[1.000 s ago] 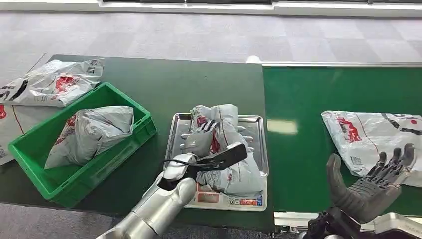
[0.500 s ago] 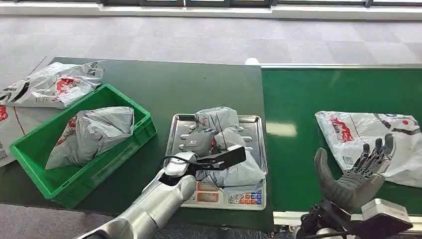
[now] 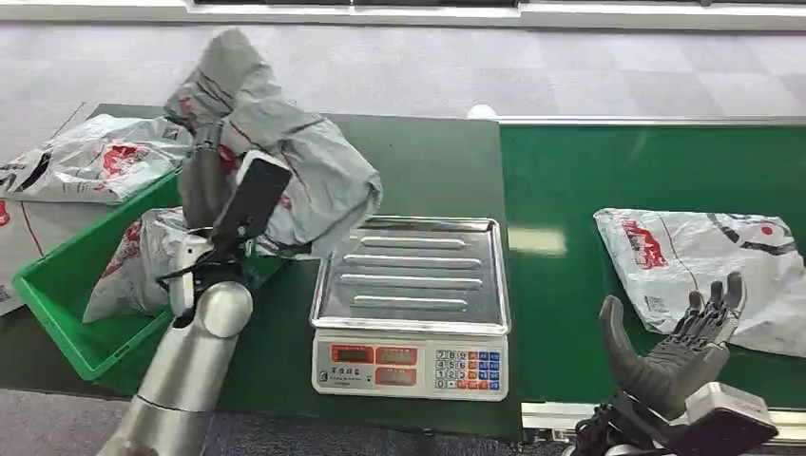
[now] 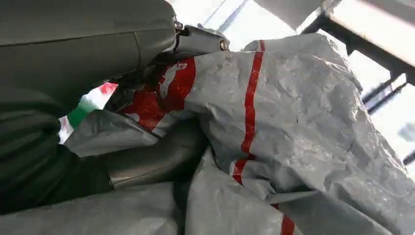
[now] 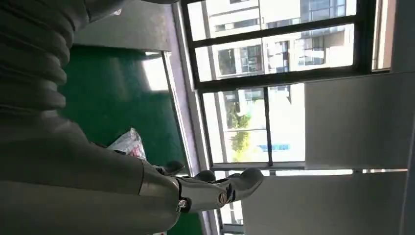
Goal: Moved the parcel from conveyor to table for the left to box.
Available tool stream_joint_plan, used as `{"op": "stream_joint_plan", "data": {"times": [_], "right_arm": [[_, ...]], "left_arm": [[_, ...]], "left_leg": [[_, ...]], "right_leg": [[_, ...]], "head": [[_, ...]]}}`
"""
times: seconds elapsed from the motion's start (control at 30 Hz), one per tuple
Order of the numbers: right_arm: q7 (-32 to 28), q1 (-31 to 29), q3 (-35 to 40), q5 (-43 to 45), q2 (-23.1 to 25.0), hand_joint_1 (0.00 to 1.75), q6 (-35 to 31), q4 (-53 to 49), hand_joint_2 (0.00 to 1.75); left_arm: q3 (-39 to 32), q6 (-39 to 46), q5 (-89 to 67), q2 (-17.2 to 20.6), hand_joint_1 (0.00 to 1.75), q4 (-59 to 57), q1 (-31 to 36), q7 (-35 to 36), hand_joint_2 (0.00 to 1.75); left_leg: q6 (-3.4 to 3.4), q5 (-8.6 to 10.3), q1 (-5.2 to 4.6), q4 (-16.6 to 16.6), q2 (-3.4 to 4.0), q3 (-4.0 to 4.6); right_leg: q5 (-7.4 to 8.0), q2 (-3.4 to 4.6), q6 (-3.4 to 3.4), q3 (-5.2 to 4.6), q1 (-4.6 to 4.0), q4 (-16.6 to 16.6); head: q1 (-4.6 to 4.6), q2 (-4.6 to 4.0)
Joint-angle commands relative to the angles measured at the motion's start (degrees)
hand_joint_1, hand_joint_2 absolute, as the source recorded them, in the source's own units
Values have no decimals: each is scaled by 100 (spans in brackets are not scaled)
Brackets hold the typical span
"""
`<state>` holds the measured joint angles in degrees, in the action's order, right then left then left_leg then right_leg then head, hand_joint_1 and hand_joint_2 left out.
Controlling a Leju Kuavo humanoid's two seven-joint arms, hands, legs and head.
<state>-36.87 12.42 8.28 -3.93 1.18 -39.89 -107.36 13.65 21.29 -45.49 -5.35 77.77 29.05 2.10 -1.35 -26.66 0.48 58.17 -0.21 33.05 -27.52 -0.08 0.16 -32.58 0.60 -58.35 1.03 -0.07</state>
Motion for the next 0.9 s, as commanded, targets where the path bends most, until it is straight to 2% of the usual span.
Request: {"op": "stream_joint_plan", "data": {"times": [0.03, 0.07, 0.1, 0.3, 0.53, 0.77, 0.9], "right_arm": [[-5, 10, 315, 36, -207, 0, -11, 410, 175], [0, 34, 317, 28, -206, 0, -11, 403, 175], [6, 66, 309, 10, -199, 0, -11, 384, 175], [20, 199, 317, -20, -197, 0, -11, 274, 175], [107, 306, 361, -134, -202, 0, -11, 219, 175], [186, 449, 260, -209, -156, 0, -11, 81, 175], [186, 457, 257, -210, -166, 0, -11, 82, 175]], "left_arm": [[-1943, -85, -367, 917, 171, -197, 629, 70, 175], [-2002, -101, -380, 949, 171, -358, 661, 66, 175], [-2031, -88, -394, 952, 0, -501, 687, 31, 175], [-2012, -156, -408, 929, 0, -657, 629, 12, 175], [-1819, -512, -648, 903, 0, -881, 506, 210, 175], [-1709, -1058, -200, 810, 0, -436, 175, -4, 175], [-1698, -1063, -188, 796, 0, -417, 151, -10, 175]], "left_leg": [[-2, 4, 5, -5, 24, -3], [-1, 8, 8, -12, 33, -4], [-5, 9, 5, -11, 26, -8], [-5, 11, 5, -4, -4, -4], [-6, 12, 1, -7, -3, -4], [-2, 21, 3, -24, 0, -6], [-3, 12, 2, -5, -7, 0]], "right_leg": [[11, 22, -6, -5, -7, 5], [18, 30, -7, -6, -9, 12], [14, 26, -6, 0, -6, 10], [7, -1, -4, 5, -5, 8], [9, 2, -4, 4, 0, 9], [20, 3, -5, 6, -3, 30], [9, -2, -2, 1, -2, 12]], "head": [[0, 0], [0, 0], [0, 0], [0, 0], [0, 0], [0, 0], [0, 0]]}}
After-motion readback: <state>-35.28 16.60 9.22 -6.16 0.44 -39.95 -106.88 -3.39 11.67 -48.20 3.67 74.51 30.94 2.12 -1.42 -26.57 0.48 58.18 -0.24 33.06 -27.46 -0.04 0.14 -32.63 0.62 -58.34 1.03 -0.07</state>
